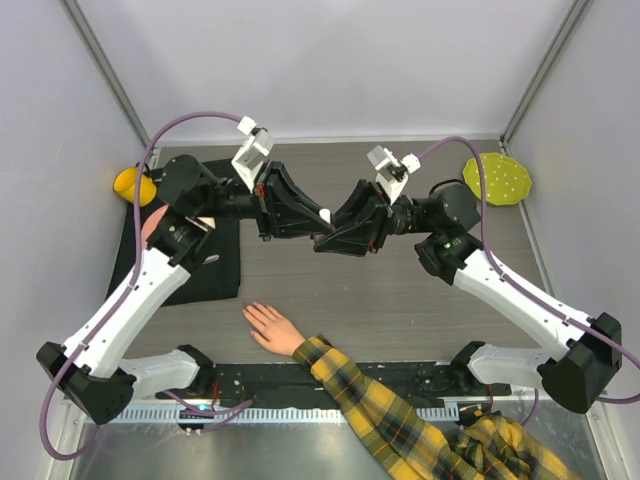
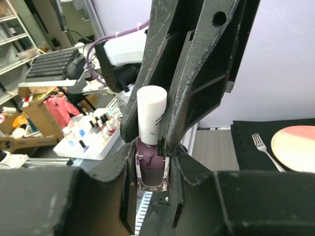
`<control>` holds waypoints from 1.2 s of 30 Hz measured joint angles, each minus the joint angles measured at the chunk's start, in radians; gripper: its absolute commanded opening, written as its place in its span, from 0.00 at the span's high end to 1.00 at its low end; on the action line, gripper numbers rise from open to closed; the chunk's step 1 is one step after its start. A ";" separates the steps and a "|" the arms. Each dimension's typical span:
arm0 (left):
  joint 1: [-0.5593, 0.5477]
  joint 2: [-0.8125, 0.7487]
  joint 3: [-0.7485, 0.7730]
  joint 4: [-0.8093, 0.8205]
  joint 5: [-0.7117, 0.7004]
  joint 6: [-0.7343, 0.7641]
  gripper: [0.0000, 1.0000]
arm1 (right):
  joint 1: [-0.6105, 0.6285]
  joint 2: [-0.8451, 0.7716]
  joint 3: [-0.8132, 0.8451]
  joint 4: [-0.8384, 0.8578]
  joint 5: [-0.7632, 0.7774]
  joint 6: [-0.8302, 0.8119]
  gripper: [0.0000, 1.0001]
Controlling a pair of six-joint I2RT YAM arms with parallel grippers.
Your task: Paint the nails
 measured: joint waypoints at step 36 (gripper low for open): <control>0.003 -0.018 0.091 -0.458 -0.775 0.085 0.28 | 0.039 -0.010 0.145 -0.710 0.612 -0.518 0.99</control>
